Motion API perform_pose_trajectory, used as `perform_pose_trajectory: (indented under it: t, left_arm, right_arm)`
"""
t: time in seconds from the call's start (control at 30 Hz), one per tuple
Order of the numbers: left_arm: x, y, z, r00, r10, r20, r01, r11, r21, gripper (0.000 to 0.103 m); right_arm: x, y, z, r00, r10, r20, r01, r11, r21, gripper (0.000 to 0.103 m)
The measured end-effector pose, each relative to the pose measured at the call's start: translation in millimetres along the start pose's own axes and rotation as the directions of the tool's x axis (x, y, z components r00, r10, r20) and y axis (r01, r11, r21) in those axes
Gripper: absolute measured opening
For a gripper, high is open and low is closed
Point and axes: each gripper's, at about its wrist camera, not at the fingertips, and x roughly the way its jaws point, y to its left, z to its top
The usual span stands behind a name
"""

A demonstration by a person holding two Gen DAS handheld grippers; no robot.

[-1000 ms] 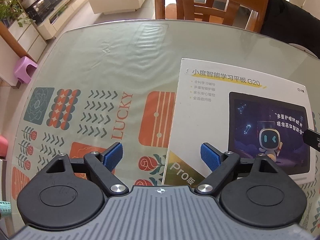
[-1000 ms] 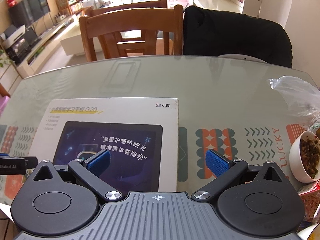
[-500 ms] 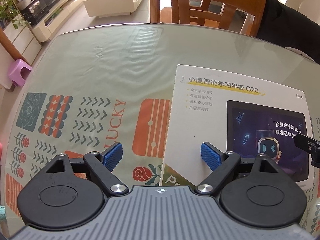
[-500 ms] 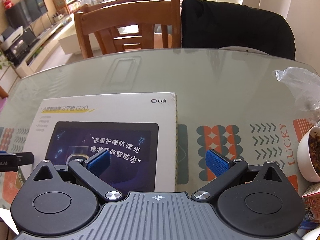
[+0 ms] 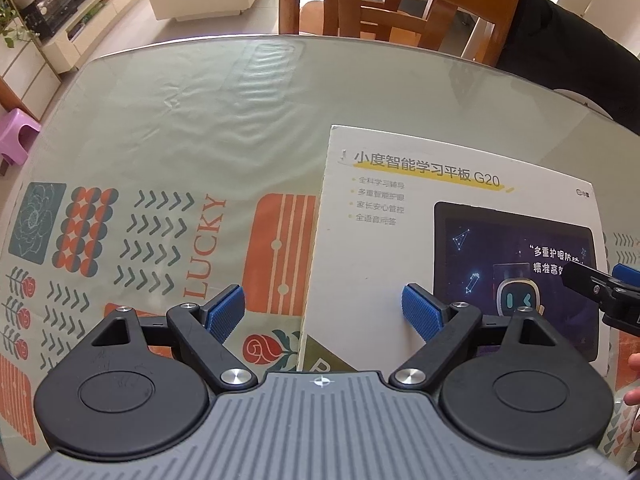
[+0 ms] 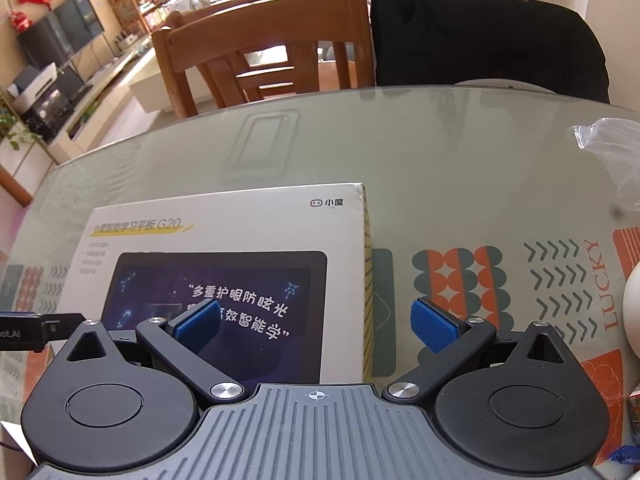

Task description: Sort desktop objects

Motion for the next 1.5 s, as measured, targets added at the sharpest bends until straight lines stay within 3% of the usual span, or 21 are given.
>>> perform_pose_trajectory:
  t: [0.67, 1.5]
  left_arm:
    - [9.9, -6.1, 8.9, 0.996, -0.087, -0.024, 0.088, 0.996, 0.004, 0.103]
    - [13.7, -14.4, 6.7, 0.992, -0.120, -0.033, 0.120, 0.992, 0.024, 0.103]
  right_arm:
    - [12.1, 16.7, 0.8, 1.000, 0.001, -0.017, -0.001, 1.000, 0.000, 0.103]
    - [14.5, 30.3, 1.2, 0.999, -0.046, -0.027, 0.047, 0.999, 0.012, 0.103]
